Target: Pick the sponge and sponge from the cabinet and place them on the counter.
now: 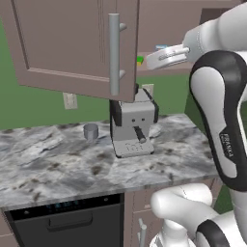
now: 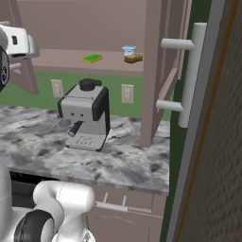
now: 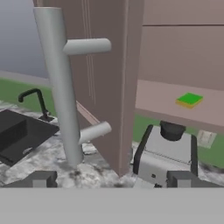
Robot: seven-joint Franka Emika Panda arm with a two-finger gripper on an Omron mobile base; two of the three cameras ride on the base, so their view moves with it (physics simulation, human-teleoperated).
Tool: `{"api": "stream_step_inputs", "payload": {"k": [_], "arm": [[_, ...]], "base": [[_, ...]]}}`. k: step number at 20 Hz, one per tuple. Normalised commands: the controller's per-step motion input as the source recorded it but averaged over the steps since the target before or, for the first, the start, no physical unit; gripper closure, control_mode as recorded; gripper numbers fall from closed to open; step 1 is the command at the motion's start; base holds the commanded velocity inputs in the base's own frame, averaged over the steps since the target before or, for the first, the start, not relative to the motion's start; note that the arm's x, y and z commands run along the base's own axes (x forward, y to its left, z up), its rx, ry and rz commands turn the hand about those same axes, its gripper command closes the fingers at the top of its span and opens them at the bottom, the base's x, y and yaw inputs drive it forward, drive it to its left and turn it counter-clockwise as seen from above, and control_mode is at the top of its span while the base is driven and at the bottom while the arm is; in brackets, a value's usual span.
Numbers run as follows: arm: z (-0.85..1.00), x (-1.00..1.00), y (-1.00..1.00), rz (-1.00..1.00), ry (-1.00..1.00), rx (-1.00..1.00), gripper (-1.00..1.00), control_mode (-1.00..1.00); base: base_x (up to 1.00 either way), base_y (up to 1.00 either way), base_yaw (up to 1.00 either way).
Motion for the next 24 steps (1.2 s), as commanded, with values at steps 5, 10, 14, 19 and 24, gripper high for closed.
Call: {"api": "stream_step_inputs", "payload": {"k": [5,10,14,19,24], "arm": [[-0.06,-0.10,-0.45,0.06,-0.01,0.04,-1.00,-1.00],[-0.12,-0.04,-0.43,0.08,-0.01,0.05,-1.00,-1.00],[-0.15,0.00,-0.30,0.10,-0.02,0.06,-1.00,-1.00],[-0.16,0.10,-0.18,0.12,-0.05,0.07,-1.00,-1.00],[-0.12,0.16,-0.14,0.11,-0.11,0.04,-1.00,-1.00]], "base": [[0.00,0.00,0.00],[0.00,0.00,0.00],[0.00,0.00,0.00],[0.00,0.00,0.00],[0.00,0.00,0.00]]}}
